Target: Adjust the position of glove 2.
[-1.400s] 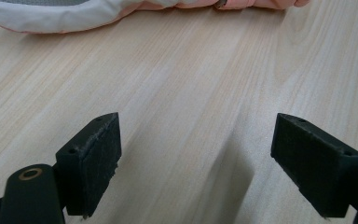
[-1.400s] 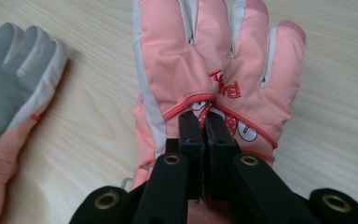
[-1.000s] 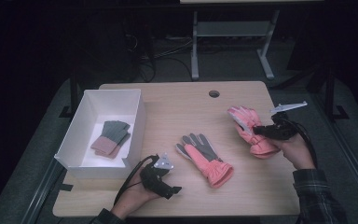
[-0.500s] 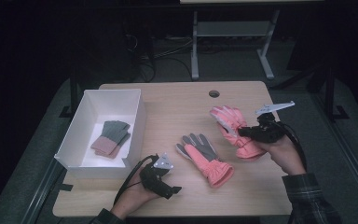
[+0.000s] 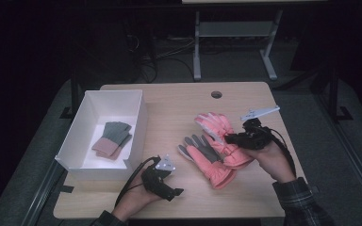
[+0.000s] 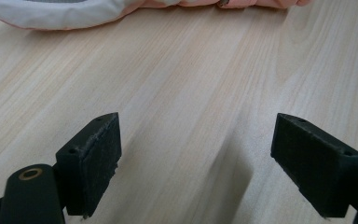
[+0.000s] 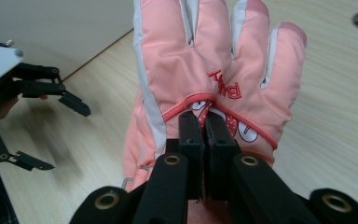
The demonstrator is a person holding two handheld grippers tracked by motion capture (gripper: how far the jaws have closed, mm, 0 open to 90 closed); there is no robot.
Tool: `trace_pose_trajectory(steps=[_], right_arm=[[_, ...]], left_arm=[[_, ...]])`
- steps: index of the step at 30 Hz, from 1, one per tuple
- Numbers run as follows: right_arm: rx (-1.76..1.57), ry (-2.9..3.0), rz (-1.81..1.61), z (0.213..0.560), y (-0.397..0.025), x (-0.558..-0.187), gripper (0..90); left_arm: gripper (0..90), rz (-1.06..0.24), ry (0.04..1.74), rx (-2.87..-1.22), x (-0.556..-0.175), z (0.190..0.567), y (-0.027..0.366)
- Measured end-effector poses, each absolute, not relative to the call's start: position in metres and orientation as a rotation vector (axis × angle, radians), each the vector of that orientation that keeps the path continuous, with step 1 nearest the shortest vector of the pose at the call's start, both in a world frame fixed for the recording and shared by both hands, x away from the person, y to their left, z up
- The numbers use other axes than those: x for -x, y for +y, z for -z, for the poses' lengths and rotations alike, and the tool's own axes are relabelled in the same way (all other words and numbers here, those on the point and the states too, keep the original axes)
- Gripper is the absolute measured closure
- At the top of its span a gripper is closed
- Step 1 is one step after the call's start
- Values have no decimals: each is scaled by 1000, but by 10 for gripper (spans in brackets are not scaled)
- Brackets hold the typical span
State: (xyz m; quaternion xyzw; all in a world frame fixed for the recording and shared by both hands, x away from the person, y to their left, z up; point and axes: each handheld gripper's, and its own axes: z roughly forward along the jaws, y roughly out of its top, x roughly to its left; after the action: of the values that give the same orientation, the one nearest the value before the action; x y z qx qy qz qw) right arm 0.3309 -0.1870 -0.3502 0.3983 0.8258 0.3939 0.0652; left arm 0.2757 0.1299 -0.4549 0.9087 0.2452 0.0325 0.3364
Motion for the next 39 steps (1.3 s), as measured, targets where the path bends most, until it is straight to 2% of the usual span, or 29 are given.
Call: trace_pose_trajectory(steps=[10,32,36,39], right_arm=[[-1167,2571,-1143,362,-157,-327,877],[-1167,2659,-963,401,-123,-334,848],[-1143,2655,-1020,397,-128,-333,720],[-1110,2627,-1090,387,-135,-330,637]], left_arm=[[158,-77,634,-2374,-276,455,129],[158,-80,626,-2394,-276,456,128],[169,-77,636,-2383,-276,455,128],[221,-84,632,-2375,-276,453,129]])
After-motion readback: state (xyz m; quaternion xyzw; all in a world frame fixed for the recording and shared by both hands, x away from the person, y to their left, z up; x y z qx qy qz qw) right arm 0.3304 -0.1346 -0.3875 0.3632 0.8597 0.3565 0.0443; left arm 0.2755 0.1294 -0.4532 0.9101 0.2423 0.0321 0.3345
